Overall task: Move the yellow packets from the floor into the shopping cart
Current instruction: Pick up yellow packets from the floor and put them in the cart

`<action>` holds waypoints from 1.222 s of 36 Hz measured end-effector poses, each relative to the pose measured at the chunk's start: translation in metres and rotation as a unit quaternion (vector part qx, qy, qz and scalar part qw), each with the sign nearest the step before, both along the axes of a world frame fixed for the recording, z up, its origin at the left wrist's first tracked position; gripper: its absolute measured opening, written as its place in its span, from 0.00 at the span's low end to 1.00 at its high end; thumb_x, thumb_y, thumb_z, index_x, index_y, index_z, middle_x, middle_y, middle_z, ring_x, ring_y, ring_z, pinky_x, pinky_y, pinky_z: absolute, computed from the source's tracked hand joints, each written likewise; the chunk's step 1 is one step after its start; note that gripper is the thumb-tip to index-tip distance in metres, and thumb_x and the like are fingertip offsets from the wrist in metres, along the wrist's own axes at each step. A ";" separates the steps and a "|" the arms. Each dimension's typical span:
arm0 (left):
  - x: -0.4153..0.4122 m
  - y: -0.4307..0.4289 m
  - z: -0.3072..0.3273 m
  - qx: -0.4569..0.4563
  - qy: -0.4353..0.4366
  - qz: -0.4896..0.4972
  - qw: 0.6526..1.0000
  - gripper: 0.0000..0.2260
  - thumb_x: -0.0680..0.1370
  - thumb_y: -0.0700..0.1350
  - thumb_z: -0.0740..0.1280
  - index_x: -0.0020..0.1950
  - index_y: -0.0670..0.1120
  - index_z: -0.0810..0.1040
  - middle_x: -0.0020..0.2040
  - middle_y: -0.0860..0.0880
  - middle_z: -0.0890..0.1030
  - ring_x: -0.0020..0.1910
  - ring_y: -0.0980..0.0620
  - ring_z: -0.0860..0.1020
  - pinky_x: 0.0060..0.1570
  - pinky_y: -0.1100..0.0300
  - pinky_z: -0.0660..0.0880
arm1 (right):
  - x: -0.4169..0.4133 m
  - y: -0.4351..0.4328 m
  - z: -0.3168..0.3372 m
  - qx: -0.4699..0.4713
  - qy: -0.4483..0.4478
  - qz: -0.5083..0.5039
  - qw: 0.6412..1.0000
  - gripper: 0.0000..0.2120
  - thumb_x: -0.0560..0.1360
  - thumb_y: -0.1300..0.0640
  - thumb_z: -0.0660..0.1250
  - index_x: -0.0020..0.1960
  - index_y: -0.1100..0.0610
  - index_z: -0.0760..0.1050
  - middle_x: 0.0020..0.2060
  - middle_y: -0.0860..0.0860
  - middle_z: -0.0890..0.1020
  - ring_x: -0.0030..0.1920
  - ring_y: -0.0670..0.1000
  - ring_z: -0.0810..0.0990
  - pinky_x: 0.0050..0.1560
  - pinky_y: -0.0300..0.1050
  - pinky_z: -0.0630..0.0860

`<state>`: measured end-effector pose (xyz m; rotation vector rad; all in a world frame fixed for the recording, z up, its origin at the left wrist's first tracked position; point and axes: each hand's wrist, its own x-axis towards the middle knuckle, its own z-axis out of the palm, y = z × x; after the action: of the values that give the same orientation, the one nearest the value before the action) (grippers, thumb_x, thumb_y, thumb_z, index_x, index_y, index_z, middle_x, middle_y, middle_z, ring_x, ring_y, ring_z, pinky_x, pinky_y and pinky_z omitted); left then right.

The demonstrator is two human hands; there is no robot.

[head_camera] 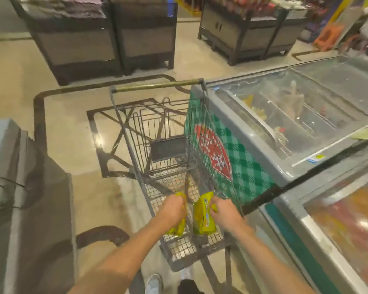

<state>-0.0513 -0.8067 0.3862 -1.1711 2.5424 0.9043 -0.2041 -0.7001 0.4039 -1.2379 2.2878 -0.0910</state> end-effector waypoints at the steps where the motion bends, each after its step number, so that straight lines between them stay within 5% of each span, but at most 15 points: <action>1: -0.001 0.001 -0.012 0.006 -0.007 0.007 1.000 0.12 0.79 0.40 0.59 0.52 0.40 0.82 0.50 0.38 0.84 0.53 0.38 0.81 0.51 0.49 0.77 | -0.002 -0.005 -0.011 0.010 -0.005 0.012 1.000 0.09 0.76 0.57 0.61 0.55 0.53 0.76 0.37 0.57 0.83 0.36 0.58 0.81 0.39 0.46 0.75; 3: -0.005 0.004 -0.031 0.024 -0.032 0.012 0.999 0.12 0.80 0.38 0.58 0.52 0.38 0.82 0.50 0.37 0.83 0.52 0.37 0.81 0.50 0.48 0.77 | -0.003 -0.015 -0.032 0.033 -0.012 0.040 0.999 0.09 0.77 0.57 0.62 0.55 0.53 0.75 0.38 0.55 0.81 0.36 0.57 0.79 0.39 0.44 0.73; 9: -0.018 0.007 -0.081 0.069 -0.072 0.085 0.991 0.11 0.79 0.36 0.59 0.55 0.39 0.80 0.54 0.38 0.81 0.54 0.38 0.81 0.51 0.49 0.77 | -0.003 -0.035 -0.090 0.105 -0.034 0.098 0.989 0.11 0.76 0.54 0.63 0.58 0.51 0.75 0.52 0.57 0.82 0.55 0.59 0.81 0.52 0.51 0.78; 16: -0.022 0.018 -0.143 0.117 -0.101 0.150 0.977 0.12 0.78 0.36 0.58 0.55 0.44 0.80 0.52 0.43 0.83 0.51 0.42 0.82 0.46 0.51 0.78 | 0.001 -0.046 -0.134 0.143 -0.044 0.139 0.979 0.07 0.76 0.55 0.63 0.53 0.54 0.75 0.40 0.53 0.78 0.41 0.53 0.80 0.40 0.41 0.77; 20: -0.021 0.025 -0.162 0.143 -0.112 0.178 0.967 0.12 0.79 0.34 0.59 0.55 0.41 0.81 0.52 0.42 0.83 0.51 0.43 0.83 0.48 0.53 0.79 | 0.003 -0.048 -0.161 0.171 -0.065 0.144 0.972 0.11 0.77 0.54 0.63 0.59 0.53 0.75 0.49 0.55 0.81 0.52 0.57 0.82 0.54 0.52 0.79; 28: -0.016 0.032 -0.201 0.162 -0.121 0.218 0.955 0.13 0.80 0.33 0.59 0.59 0.38 0.81 0.56 0.41 0.82 0.56 0.43 0.81 0.56 0.54 0.79 | 0.006 -0.048 -0.201 0.196 -0.086 0.166 0.963 0.14 0.78 0.63 0.59 0.62 0.57 0.73 0.45 0.57 0.82 0.39 0.54 0.82 0.37 0.45 0.78; 33: -0.015 0.028 -0.207 0.164 -0.136 0.212 0.954 0.12 0.80 0.33 0.60 0.59 0.40 0.79 0.56 0.42 0.83 0.56 0.43 0.81 0.55 0.54 0.78 | 0.015 -0.051 -0.216 0.192 -0.099 0.161 0.963 0.11 0.77 0.62 0.58 0.57 0.55 0.73 0.43 0.55 0.80 0.43 0.57 0.82 0.44 0.54 0.82; 41: -0.011 0.019 -0.191 0.184 -0.121 0.170 0.960 0.14 0.83 0.38 0.56 0.67 0.39 0.73 0.62 0.40 0.78 0.62 0.40 0.77 0.59 0.52 0.75 | 0.012 -0.064 -0.209 0.219 -0.128 0.138 0.958 0.20 0.78 0.62 0.55 0.69 0.51 0.69 0.57 0.60 0.77 0.50 0.58 0.82 0.49 0.48 0.80; 44: -0.012 0.016 -0.171 0.172 -0.126 0.147 0.966 0.16 0.80 0.34 0.57 0.68 0.42 0.70 0.60 0.40 0.79 0.59 0.41 0.79 0.55 0.50 0.77 | 0.008 -0.065 -0.189 0.207 -0.141 0.142 0.958 0.21 0.79 0.57 0.57 0.72 0.49 0.65 0.61 0.58 0.77 0.44 0.50 0.82 0.43 0.44 0.80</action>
<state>-0.0632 -0.7904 0.2156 -1.4613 1.9464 1.1246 -0.1960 -0.7650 0.2152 -1.2224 1.7513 0.2851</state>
